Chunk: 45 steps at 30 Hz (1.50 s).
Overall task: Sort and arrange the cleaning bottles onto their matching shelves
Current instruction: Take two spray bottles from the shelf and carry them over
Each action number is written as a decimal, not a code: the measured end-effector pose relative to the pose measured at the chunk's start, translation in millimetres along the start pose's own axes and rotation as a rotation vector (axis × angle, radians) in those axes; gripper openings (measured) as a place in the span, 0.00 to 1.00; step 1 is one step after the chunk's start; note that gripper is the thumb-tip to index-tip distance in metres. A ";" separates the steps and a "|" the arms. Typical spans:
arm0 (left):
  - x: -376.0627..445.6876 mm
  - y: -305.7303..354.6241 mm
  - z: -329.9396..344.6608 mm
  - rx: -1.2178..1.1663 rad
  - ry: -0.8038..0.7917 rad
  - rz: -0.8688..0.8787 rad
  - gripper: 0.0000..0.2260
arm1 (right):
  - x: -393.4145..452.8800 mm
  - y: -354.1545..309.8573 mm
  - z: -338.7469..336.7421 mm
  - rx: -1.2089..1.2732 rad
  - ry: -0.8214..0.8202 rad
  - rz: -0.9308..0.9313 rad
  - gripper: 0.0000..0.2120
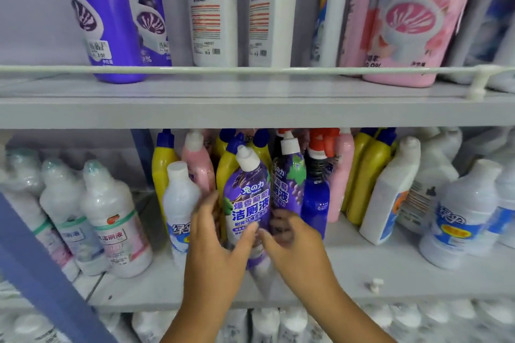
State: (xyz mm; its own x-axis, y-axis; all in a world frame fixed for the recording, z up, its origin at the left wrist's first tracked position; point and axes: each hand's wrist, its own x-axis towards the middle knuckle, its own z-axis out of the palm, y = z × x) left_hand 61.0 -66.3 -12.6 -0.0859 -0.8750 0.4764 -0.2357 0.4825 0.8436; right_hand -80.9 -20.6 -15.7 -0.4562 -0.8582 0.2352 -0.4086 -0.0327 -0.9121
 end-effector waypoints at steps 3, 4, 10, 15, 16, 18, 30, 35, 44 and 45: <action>4.1 -7.5 17.2 0.037 -0.048 -0.133 0.32 | 8.5 -5.7 -38.6 0.010 0.248 -0.079 0.12; 3.4 -8.3 20.6 0.050 -0.033 -0.156 0.30 | 15.8 -7.1 -46.8 -0.009 0.291 -0.105 0.13; -6.8 -6.5 24.5 0.065 0.057 -0.233 0.25 | 54.5 -9.5 -24.4 -0.206 0.158 -0.093 0.25; -6.5 -8.2 24.9 0.080 0.070 -0.226 0.27 | 50.1 -12.4 -24.3 -0.101 0.184 -0.098 0.17; -6.6 -8.6 25.1 0.078 0.069 -0.217 0.27 | 45.4 -11.9 -31.6 -0.060 0.186 -0.103 0.17; -6.2 -10.5 26.3 0.076 0.073 -0.199 0.27 | 35.4 -13.7 -50.5 0.007 0.173 -0.095 0.17; -14.9 -14.0 41.3 0.082 0.185 -0.087 0.30 | 4.3 -1.1 -175.4 0.122 0.394 -0.054 0.17; -39.9 13.8 63.0 0.245 0.246 0.350 0.23 | 8.2 31.3 -187.2 0.092 0.495 0.030 0.14; -7.9 20.9 148.0 0.162 -0.128 -0.121 0.44 | 7.3 44.7 -185.1 -0.074 0.456 -0.007 0.18; -3.1 24.4 156.3 0.171 -0.119 -0.137 0.47 | 6.6 47.2 -185.9 -0.076 0.454 0.002 0.18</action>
State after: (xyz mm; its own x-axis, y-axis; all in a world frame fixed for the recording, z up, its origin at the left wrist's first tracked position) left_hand -95.8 -58.1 -32.2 -0.1528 -0.9350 0.3200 -0.4121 0.3546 0.8393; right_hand -250.2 67.4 5.2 -0.7505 -0.5460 0.3723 -0.4566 0.0213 -0.8894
